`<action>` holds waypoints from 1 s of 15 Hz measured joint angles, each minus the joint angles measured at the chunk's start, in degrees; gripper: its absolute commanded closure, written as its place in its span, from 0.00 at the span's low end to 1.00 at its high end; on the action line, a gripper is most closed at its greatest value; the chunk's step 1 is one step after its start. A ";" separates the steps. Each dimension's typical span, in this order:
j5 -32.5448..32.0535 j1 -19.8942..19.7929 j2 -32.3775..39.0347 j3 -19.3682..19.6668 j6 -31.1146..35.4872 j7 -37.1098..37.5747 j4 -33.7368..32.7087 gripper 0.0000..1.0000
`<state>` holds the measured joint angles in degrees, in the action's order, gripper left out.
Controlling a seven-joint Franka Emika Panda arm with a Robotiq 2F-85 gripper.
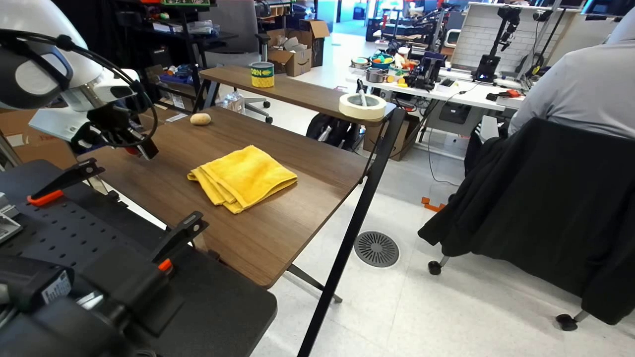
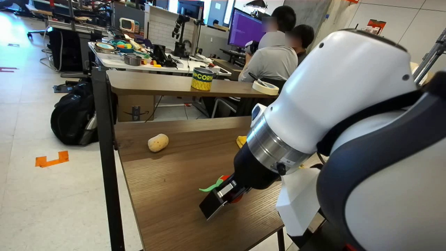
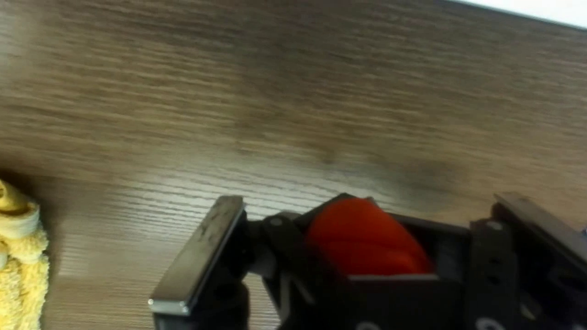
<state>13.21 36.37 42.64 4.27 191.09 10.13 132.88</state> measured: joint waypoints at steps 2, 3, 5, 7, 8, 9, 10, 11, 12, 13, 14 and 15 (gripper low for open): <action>0.56 1.11 0.68 0.84 -0.01 0.35 -0.46 0.61; 0.61 1.55 0.86 1.31 -0.01 0.40 -0.52 0.54; 0.61 1.76 0.88 1.77 -0.01 0.40 -0.47 0.39; 0.57 1.66 0.74 1.98 -0.01 0.32 -0.32 0.24; 0.53 1.49 0.58 1.99 0.00 0.28 -0.16 0.16; 0.47 1.27 0.32 1.99 0.01 0.19 0.13 0.10; 0.44 1.04 -0.10 1.99 0.03 -0.03 0.54 0.01; 0.35 0.79 -0.65 2.00 0.03 -0.40 1.08 0.00; 0.12 0.53 -1.31 2.00 0.03 -0.85 1.70 0.00; -0.29 0.24 -2.10 1.99 0.03 -1.18 2.40 0.00; -0.50 -0.02 -2.84 2.00 0.05 -1.45 3.04 0.00; -0.50 0.25 -3.48 2.65 0.05 -1.86 3.61 0.00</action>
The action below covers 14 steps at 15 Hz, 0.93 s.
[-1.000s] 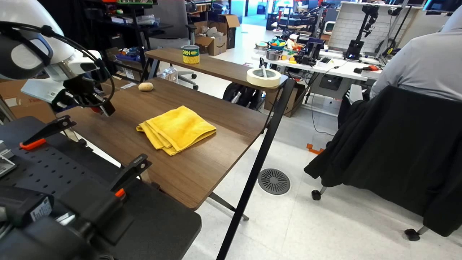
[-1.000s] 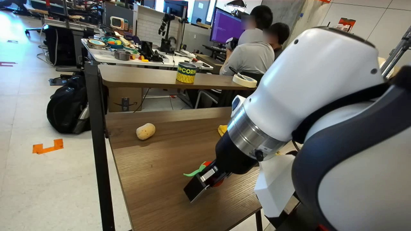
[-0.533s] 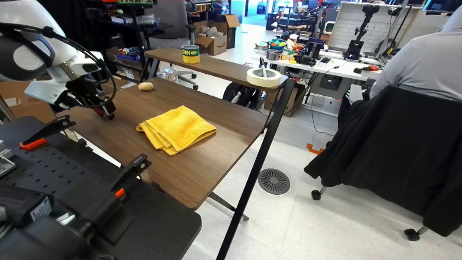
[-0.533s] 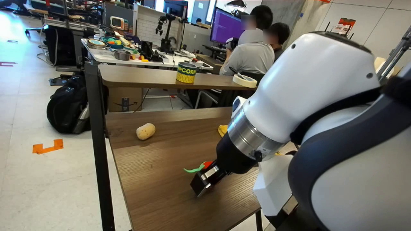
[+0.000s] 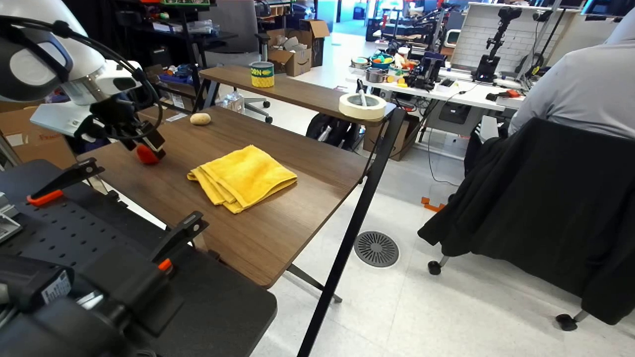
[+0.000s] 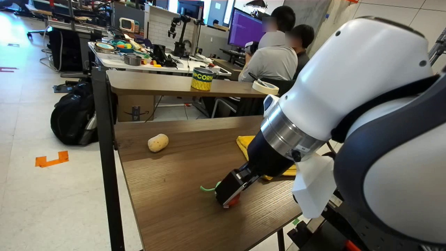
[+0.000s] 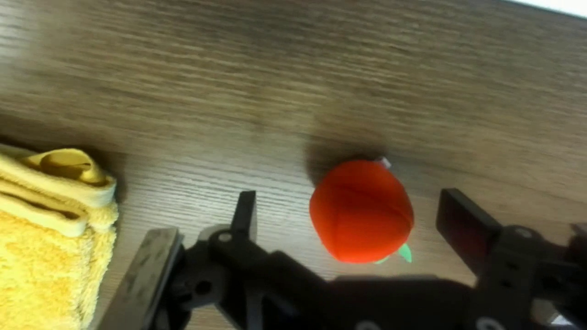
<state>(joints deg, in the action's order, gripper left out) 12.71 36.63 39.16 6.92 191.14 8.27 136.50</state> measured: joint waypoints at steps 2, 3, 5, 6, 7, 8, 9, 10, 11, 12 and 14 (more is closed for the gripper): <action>0.25 2.26 -1.26 3.88 -0.01 -0.06 0.69 0.00; 0.24 2.89 -1.88 5.13 -0.04 -0.06 0.92 0.00; 0.24 3.13 -2.63 5.65 -0.04 -0.06 1.35 0.00; 0.24 3.15 -2.71 5.65 -0.04 -0.06 1.46 0.00; 0.24 3.22 -2.71 5.65 -0.04 -0.06 1.52 0.00; 0.24 3.27 -2.71 5.65 -0.04 -0.06 1.56 0.00; 0.24 3.29 -2.71 5.65 -0.04 -0.06 1.60 0.00; 0.24 3.30 -2.71 5.65 -0.04 -0.06 1.61 0.00; 0.24 3.30 -2.71 5.65 -0.04 -0.06 1.63 0.00; 0.24 3.30 -2.71 5.65 -0.04 -0.06 1.64 0.00; 0.26 3.41 -2.41 5.68 1.46 -0.06 1.48 0.00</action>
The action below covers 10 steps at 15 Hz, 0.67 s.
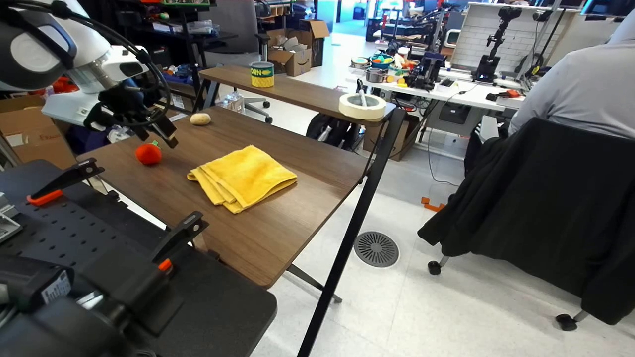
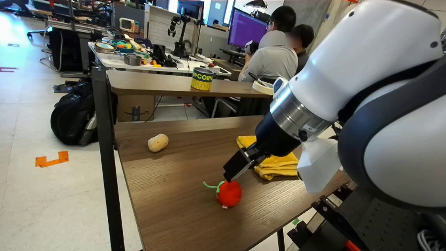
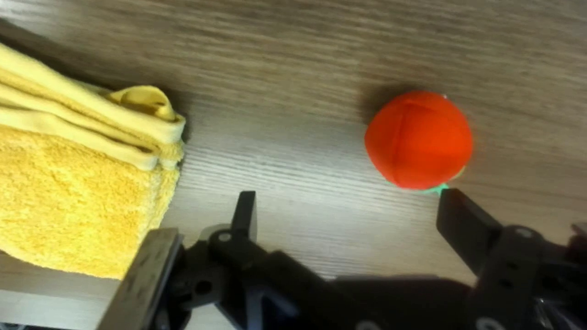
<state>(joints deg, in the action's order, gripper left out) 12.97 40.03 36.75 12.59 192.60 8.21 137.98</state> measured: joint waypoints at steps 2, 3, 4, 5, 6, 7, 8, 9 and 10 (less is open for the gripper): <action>2.34 2.61 0.85 0.93 4.91 0.15 -1.47 0.00; 4.74 4.90 1.20 1.38 6.05 0.17 -3.22 0.00; 7.18 7.48 1.50 1.88 6.11 0.17 -5.64 0.00; 9.22 9.81 1.82 2.32 5.37 0.17 -8.52 0.00; 10.27 11.71 2.35 2.87 3.82 0.51 -11.77 0.00; 10.47 12.25 2.86 3.03 2.48 1.13 -14.62 0.00; 10.54 12.05 3.57 3.42 1.48 1.60 -17.01 0.00; 10.81 11.68 4.69 4.44 -0.24 2.23 -19.54 0.00; 10.92 10.84 5.96 5.48 -2.22 2.83 -21.92 0.00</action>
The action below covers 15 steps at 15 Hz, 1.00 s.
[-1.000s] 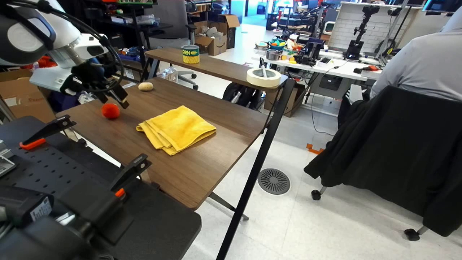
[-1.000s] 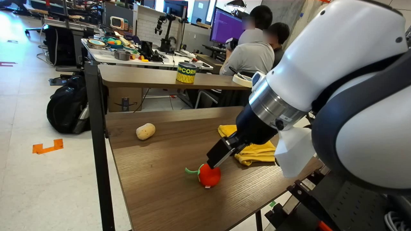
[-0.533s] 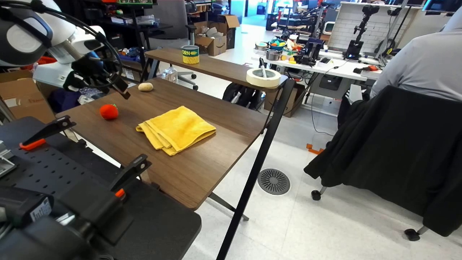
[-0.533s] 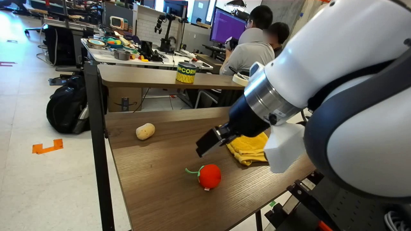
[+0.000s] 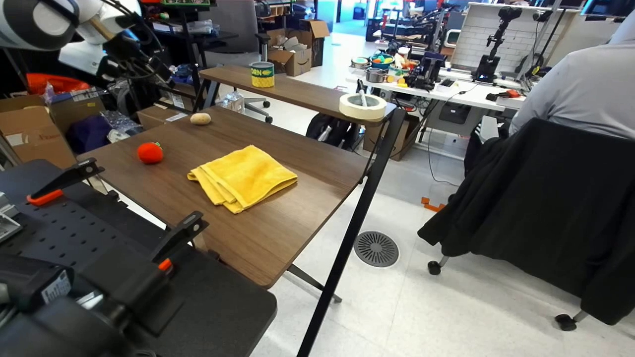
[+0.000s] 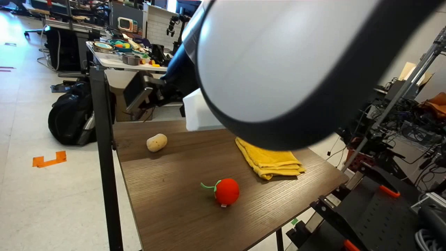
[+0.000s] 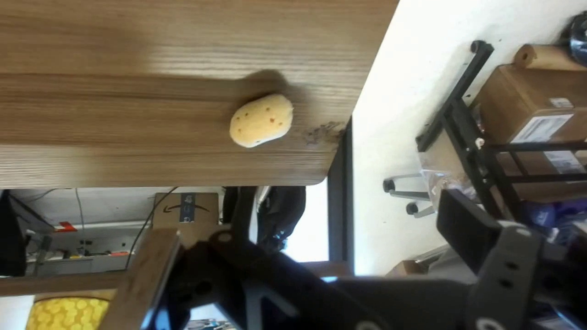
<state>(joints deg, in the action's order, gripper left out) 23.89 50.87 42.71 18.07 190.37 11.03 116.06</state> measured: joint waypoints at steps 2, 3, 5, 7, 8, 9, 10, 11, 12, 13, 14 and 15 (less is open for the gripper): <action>-0.39 -3.78 2.94 0.60 -2.86 0.51 -3.89 0.00; -1.03 -6.03 4.46 0.60 -3.84 0.76 -5.45 0.00; -2.79 -10.26 7.89 0.18 -5.88 1.63 -9.07 0.00; -4.57 -13.05 11.35 -0.39 -7.36 3.21 -13.06 0.00; -5.17 -14.10 12.90 -1.05 -7.94 3.97 -15.07 0.00; -5.81 -15.03 14.32 -1.97 -8.59 4.76 -17.13 0.00; -6.45 -15.84 15.54 -3.04 -9.04 5.38 -19.09 0.00; -6.92 -16.62 16.54 -4.41 -9.17 5.77 -20.96 0.00; -7.21 -17.42 17.26 -6.11 -9.18 5.83 -22.65 0.00; -7.63 -18.27 17.75 -8.03 -9.18 5.83 -24.19 0.00; -8.02 -19.01 18.07 -9.94 -9.18 5.83 -25.52 0.00; -8.35 -19.61 18.34 -11.65 -9.25 5.83 -26.73 0.00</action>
<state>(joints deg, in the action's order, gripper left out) 15.53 31.26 61.04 6.42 181.13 16.86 89.33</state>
